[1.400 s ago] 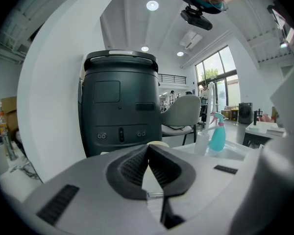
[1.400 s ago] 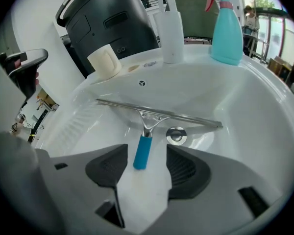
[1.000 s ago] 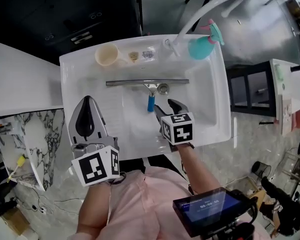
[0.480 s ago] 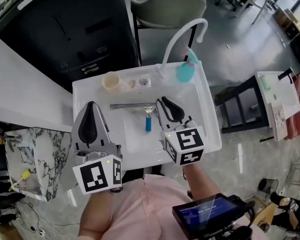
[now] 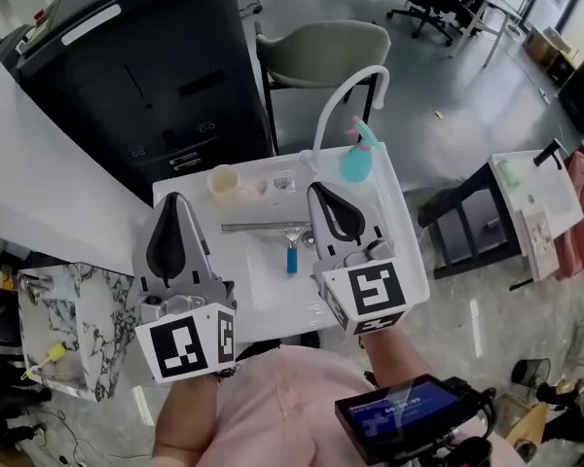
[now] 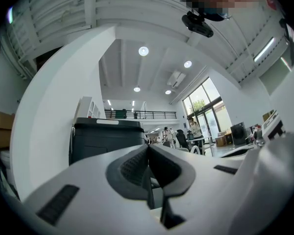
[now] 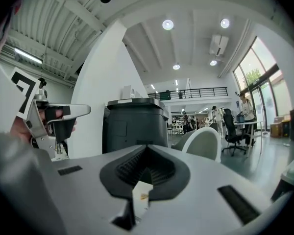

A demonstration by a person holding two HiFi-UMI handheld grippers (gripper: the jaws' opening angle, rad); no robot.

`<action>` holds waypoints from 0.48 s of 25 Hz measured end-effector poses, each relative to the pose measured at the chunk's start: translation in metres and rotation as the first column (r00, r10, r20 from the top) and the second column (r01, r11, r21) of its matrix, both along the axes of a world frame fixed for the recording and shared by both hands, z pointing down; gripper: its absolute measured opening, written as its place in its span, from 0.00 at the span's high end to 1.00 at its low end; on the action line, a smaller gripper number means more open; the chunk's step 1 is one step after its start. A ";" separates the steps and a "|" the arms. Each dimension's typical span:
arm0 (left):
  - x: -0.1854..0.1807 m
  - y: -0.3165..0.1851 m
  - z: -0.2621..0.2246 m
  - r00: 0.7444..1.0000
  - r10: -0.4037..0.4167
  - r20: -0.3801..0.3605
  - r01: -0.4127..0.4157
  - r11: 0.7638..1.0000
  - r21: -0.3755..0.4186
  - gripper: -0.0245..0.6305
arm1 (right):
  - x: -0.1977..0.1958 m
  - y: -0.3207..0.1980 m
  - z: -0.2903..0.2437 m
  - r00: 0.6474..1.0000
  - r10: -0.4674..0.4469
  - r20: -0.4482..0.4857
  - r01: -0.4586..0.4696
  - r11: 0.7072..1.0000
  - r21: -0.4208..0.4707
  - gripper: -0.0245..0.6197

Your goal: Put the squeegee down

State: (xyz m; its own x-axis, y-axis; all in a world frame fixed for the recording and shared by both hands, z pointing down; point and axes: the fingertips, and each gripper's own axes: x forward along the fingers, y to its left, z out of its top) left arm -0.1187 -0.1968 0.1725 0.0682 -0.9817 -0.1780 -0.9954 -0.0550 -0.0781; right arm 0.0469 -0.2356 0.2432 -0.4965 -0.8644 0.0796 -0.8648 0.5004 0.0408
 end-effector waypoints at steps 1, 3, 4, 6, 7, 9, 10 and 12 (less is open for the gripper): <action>0.000 0.000 -0.001 1.000 0.002 0.002 -0.002 1.000 0.000 0.95 | 0.000 0.000 -0.001 1.000 0.000 0.001 0.000 1.000 0.003 0.96; 0.002 0.000 -0.001 1.000 0.007 0.006 -0.007 1.000 -0.001 0.95 | 0.000 0.001 -0.004 1.000 -0.001 0.005 0.001 1.000 0.009 0.96; 0.002 -0.001 -0.001 1.000 0.010 0.009 -0.010 1.000 -0.002 0.95 | -0.001 0.001 -0.004 1.000 0.000 0.004 0.000 1.000 0.013 0.96; 0.005 -0.001 0.001 1.000 0.016 0.013 -0.016 1.000 -0.005 0.95 | -0.001 0.001 -0.006 1.000 0.003 -0.004 -0.003 1.000 0.026 0.96; 0.006 -0.002 0.002 1.000 0.020 0.013 -0.019 1.000 -0.007 0.95 | 0.000 0.001 -0.006 1.000 0.005 -0.009 -0.005 1.000 0.031 0.96; 0.008 -0.002 0.004 1.000 0.025 0.014 -0.025 1.000 -0.012 0.95 | 0.001 0.001 -0.006 1.000 0.008 -0.008 -0.008 0.999 0.034 0.96; 0.009 -0.002 0.005 1.000 0.027 0.015 -0.027 1.000 -0.013 0.95 | 0.002 0.001 -0.006 1.000 0.009 -0.003 -0.009 0.999 0.032 0.96; 0.010 -0.003 0.005 0.999 0.031 0.018 -0.031 0.999 -0.014 0.95 | 0.002 0.001 -0.006 1.000 0.011 0.004 -0.011 1.000 0.030 0.96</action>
State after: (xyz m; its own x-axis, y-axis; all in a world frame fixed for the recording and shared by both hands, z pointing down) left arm -0.1091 -0.1996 0.1778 0.1017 -0.9814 -0.1630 -0.9916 -0.0868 -0.0957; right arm 0.0490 -0.2342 0.2373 -0.4874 -0.8716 0.0517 -0.8703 0.4898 0.0518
